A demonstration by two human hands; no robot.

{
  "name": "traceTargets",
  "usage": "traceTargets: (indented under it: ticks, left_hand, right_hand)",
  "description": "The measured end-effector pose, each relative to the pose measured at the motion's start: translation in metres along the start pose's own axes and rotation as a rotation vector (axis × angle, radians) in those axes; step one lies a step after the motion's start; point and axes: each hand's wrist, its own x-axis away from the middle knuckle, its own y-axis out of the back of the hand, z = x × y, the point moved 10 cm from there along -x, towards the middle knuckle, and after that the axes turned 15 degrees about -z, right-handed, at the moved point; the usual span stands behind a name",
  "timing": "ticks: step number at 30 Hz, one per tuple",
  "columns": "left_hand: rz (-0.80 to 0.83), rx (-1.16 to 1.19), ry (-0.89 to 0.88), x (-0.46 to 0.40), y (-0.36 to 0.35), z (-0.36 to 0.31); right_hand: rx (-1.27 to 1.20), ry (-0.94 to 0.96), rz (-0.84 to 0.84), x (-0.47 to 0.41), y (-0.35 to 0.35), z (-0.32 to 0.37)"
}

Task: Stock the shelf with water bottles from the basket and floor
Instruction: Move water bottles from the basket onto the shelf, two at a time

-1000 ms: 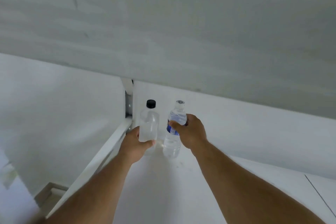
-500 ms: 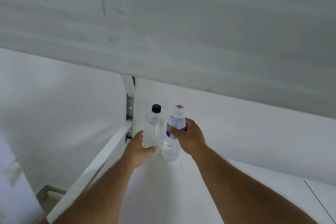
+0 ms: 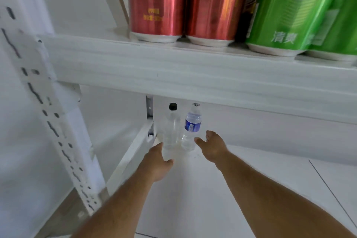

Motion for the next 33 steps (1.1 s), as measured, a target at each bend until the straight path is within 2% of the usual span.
traceTargets:
  ticks: [5,10,14,24,29,33]
  left_hand:
    - [0.064,-0.166,-0.103,0.048,0.023,-0.016]
    - [0.138,-0.336,-0.225,0.085,0.041,-0.034]
    - [0.128,-0.418,-0.269,0.118,0.053,-0.041]
    - [0.126,-0.439,-0.231,0.224,0.056,-0.032]
    - [0.212,-0.464,-0.195,0.295,0.028,-0.007]
    - [0.320,-0.507,-0.111,0.350,-0.004,0.041]
  right_hand:
    - [0.117,0.016,0.055,0.060,0.019,0.001]
    - [0.466,0.190,0.110,0.118,0.032,0.004]
    - [0.604,0.312,0.156,0.155,0.034,0.002]
    - [0.520,0.399,0.231,0.264,0.043,-0.026]
    - [0.480,0.379,0.309,0.328,0.038,-0.081]
    - [0.498,0.299,0.388,0.372,0.025,-0.143]
